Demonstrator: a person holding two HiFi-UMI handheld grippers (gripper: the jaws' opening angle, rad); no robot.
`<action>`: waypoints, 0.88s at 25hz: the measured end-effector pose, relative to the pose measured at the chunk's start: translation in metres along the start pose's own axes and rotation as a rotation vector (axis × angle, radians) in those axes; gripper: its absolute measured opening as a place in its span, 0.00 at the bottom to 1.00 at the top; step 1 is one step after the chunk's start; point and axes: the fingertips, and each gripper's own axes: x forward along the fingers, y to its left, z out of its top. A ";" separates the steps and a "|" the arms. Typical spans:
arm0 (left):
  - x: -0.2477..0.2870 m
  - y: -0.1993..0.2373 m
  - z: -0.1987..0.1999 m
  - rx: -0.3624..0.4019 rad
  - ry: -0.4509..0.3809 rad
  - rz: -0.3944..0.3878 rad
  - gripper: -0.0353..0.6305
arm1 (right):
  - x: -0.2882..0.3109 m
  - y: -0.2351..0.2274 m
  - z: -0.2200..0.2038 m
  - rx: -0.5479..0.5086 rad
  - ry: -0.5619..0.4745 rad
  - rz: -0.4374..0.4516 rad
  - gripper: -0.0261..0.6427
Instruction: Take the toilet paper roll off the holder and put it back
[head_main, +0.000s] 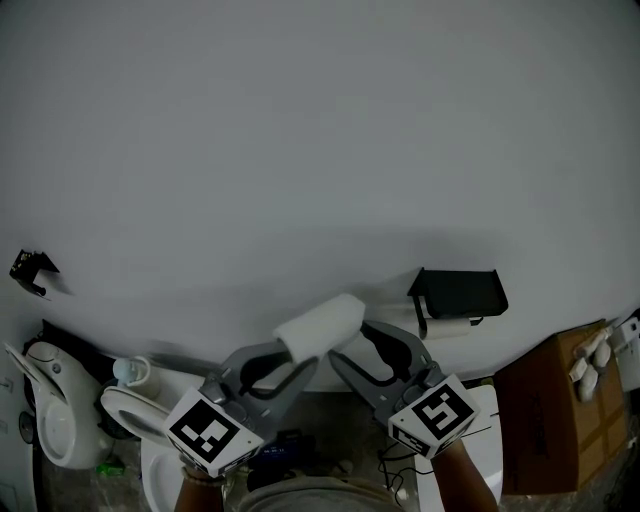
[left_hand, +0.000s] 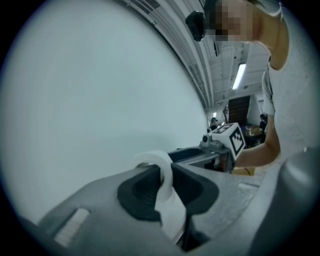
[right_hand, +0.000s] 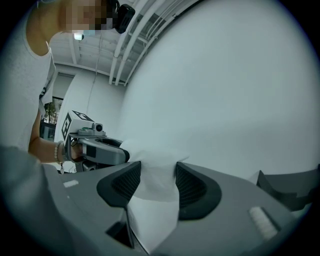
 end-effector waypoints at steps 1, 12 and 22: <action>0.000 0.000 -0.001 0.006 -0.001 0.000 0.15 | 0.000 0.000 -0.001 0.002 0.001 0.000 0.37; 0.002 0.002 0.000 0.001 -0.010 -0.016 0.15 | 0.001 -0.002 -0.001 -0.003 0.012 -0.014 0.37; 0.012 0.002 0.010 0.021 -0.023 -0.054 0.15 | -0.005 -0.013 0.008 -0.014 0.000 -0.067 0.37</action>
